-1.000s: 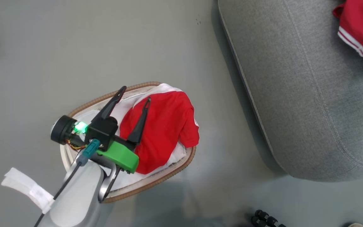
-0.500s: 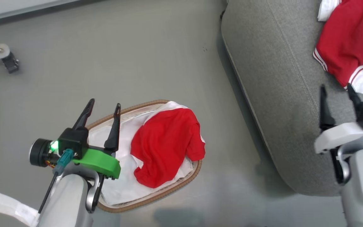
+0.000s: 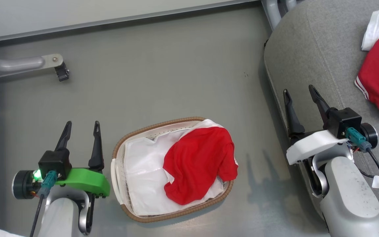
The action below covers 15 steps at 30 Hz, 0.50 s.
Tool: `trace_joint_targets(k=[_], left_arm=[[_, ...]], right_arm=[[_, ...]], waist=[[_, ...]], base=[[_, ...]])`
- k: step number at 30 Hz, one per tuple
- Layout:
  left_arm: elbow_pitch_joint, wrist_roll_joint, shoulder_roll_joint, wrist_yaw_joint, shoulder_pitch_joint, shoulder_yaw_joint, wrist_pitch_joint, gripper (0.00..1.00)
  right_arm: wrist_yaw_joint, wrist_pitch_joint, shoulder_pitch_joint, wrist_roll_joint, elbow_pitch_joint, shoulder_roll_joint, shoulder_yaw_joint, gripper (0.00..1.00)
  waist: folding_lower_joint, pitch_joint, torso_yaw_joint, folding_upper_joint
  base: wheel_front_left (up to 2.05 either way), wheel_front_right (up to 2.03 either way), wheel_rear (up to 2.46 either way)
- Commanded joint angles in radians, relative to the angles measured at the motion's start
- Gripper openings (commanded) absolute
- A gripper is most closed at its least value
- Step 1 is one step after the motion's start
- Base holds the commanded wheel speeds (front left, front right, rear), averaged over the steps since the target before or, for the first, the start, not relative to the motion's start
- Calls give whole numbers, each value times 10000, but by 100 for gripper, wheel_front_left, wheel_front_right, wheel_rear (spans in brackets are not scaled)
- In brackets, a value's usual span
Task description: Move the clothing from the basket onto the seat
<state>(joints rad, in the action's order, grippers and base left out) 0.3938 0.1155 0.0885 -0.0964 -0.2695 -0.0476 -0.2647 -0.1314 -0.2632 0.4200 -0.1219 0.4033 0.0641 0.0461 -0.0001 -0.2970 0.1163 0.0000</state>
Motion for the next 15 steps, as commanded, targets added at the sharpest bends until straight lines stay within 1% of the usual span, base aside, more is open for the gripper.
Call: trace_joint_targets(k=[1, 7, 15], left_arm=[[19, -97, -17, 67, 273, 183, 6, 100], [100, -243, -148, 75, 713, 743, 6, 100], [41, -412, -300, 16, 1505, 868, 6, 100]], right_arm=[[14, -22, -223, 27, 47, -5, 4, 100], [14, -22, -728, 14, 118, -77, 133, 100], [14, -22, -1666, -78, 180, -101, 140, 100]], waist=[[1, 467, -431, 0], [1, 947, -687, 0], [1, 1679, -791, 0]], base=[[0, 0, 0], [0, 0, 0], [0, 0, 0]])
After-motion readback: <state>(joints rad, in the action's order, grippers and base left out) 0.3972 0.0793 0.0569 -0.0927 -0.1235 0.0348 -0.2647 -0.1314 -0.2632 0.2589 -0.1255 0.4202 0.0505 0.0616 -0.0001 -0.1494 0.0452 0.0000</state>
